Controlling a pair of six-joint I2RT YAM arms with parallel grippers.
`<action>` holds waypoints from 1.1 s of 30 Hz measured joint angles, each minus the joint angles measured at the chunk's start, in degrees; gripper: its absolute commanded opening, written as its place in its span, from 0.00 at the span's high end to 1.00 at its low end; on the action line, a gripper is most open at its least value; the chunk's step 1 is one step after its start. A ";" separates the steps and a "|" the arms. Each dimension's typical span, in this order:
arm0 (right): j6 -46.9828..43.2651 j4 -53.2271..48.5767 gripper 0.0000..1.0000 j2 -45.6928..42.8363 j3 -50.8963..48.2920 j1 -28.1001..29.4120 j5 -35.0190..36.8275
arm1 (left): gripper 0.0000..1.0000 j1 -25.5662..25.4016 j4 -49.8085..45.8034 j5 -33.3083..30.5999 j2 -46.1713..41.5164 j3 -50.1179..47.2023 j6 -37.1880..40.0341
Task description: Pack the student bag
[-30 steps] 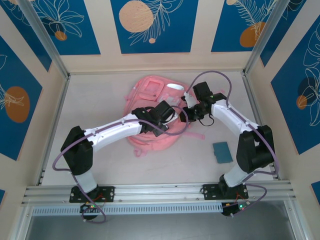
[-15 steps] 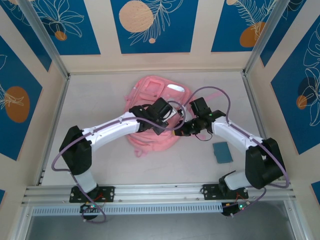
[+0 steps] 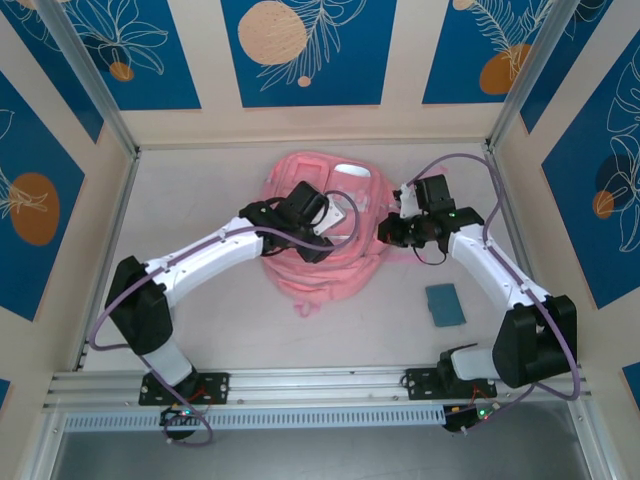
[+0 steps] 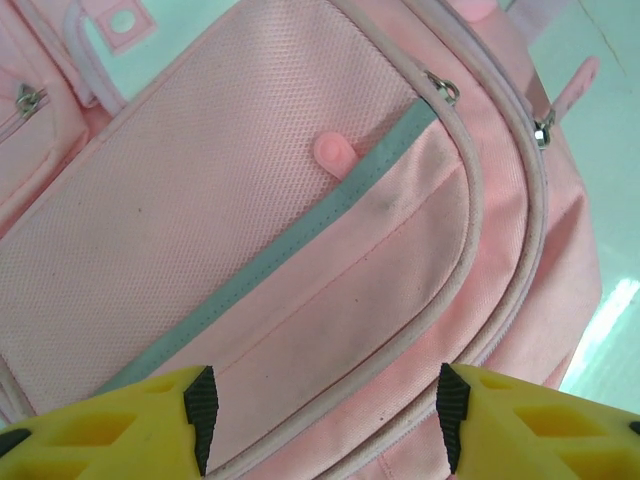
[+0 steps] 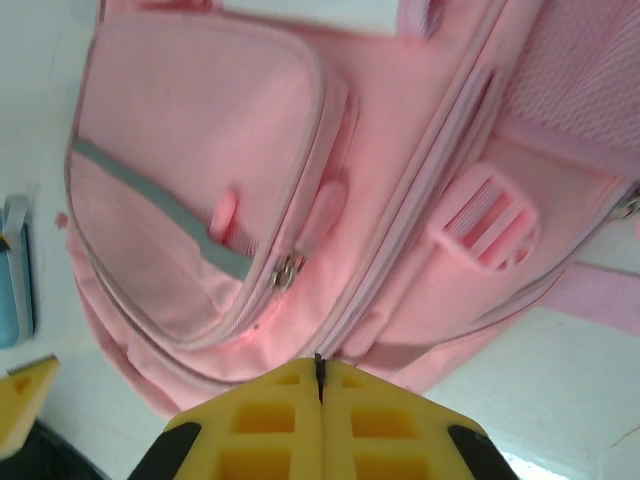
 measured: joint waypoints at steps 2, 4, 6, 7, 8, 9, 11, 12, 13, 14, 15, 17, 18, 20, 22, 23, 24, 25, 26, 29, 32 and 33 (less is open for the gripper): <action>-0.02 -0.04 1.00 0.35 0.33 -0.81 0.00 | 0.40 0.00 -0.92 0.44 2.05 1.92 1.97; -0.02 -0.28 1.00 0.76 0.46 -1.01 -0.02 | 0.40 0.00 -1.70 0.70 4.42 3.63 3.76; -0.02 -0.61 1.00 0.96 0.46 -1.03 -0.04 | 0.38 0.00 -2.62 1.42 6.19 4.55 5.07; -0.02 -0.87 1.00 0.96 0.46 -1.03 -0.07 | 0.37 0.00 -3.13 2.08 6.84 4.74 5.62; 0.00 -1.05 0.99 0.94 0.44 -1.03 -0.24 | 0.37 0.00 -3.52 2.47 7.23 4.81 6.01; 0.04 -1.20 0.95 0.94 0.35 -1.05 -0.46 | 0.37 0.00 -3.91 2.97 7.54 4.87 6.43; 0.63 -1.27 0.88 0.94 -0.17 -1.18 -0.72 | 0.36 0.00 -4.55 3.65 8.02 5.09 7.19; 1.09 -1.27 0.85 0.90 -0.63 -1.27 -0.87 | 0.36 0.00 -4.79 3.72 8.28 5.29 7.67; 1.51 -1.36 0.83 0.87 -1.20 -1.40 -0.94 | 0.36 0.00 -5.07 3.85 8.59 5.60 8.09; 1.81 -1.33 0.82 0.87 -1.73 -1.53 -1.05 | 0.36 0.00 -5.31 3.89 8.90 5.84 8.37; 2.14 -1.33 0.81 0.87 -2.29 -1.77 -1.29 | 0.36 0.00 -5.42 3.87 9.20 5.95 8.87; 2.73 -1.51 0.77 0.87 -3.06 -2.27 -1.79 | 0.39 0.00 -5.79 3.80 9.70 5.99 9.84; 3.23 -1.49 0.76 0.81 -3.34 -2.62 -2.05 | 0.40 0.00 -5.99 3.67 10.08 5.99 10.49; 3.69 -1.53 0.71 0.76 -3.52 -3.10 -2.40 | 0.41 0.00 -6.43 3.32 10.82 6.10 11.74; 4.37 -1.46 0.65 0.76 -3.54 -3.65 -2.78 | 0.42 0.00 -6.56 2.89 11.69 6.23 12.83; 4.87 -1.42 0.63 0.76 -3.56 -3.93 -3.04 | 0.43 0.00 -6.56 2.49 12.15 6.27 13.33; 5.27 -1.27 0.60 0.76 -3.65 -4.20 -3.30 | 0.44 0.00 -6.47 1.97 12.70 6.34 13.90; 5.40 -1.29 0.57 0.76 -3.74 -4.39 -3.50 | 0.45 0.00 -6.47 1.55 13.11 6.54 14.32; 5.84 -1.33 0.54 0.76 -3.80 -4.59 -3.56 | 0.47 0.00 -6.45 1.05 13.66 6.82 14.88; 6.38 -1.16 0.45 0.68 -4.28 -5.01 -3.74 | 0.61 -0.02 -6.47 0.28 14.51 7.30 16.48; 6.47 -1.11 0.40 0.28 -4.96 -5.29 -3.69 | 0.78 -0.26 -6.45 -0.11 14.53 7.82 18.49; 6.38 -1.07 0.39 0.02 -5.27 -5.31 -3.69 | 0.83 -0.31 -6.36 -0.22 14.51 7.98 18.91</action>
